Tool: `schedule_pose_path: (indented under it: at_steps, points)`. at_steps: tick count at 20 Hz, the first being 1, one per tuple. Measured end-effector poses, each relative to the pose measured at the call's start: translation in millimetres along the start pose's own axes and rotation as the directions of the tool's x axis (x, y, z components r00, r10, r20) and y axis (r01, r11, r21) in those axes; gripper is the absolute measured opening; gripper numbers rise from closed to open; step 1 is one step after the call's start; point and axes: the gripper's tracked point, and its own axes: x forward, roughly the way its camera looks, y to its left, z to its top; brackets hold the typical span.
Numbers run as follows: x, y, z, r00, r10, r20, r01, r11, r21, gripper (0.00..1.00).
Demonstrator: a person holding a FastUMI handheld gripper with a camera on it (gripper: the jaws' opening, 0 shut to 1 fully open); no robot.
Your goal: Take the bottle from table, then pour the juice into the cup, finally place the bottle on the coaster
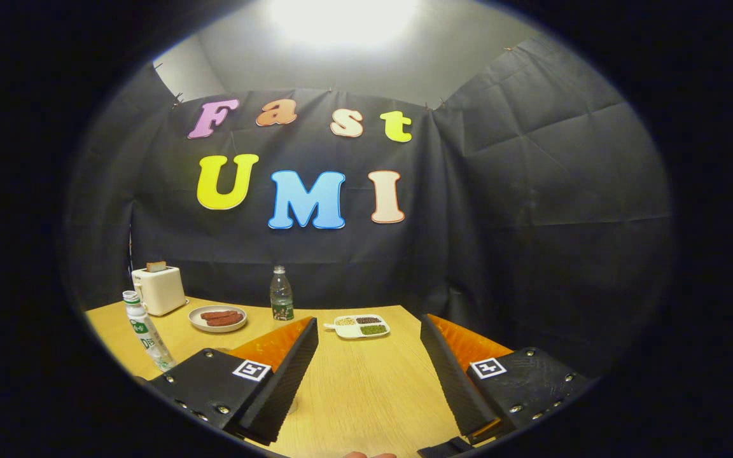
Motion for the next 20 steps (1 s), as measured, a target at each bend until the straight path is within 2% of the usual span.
schedule_pose_path:
  at_steps: [9, 15, 20]
  points:
    - [-55.8, 128.6, 22.8, 0.997, 0.074, 0.009, -0.074, 0.996, -0.046, 0.98]
    - [-57.9, 193.6, 22.3, 0.995, 0.095, 0.007, -0.095, 0.995, -0.027, 0.98]
    - [-47.3, 227.1, 20.6, 0.996, 0.085, 0.003, -0.085, 0.996, -0.015, 0.98]
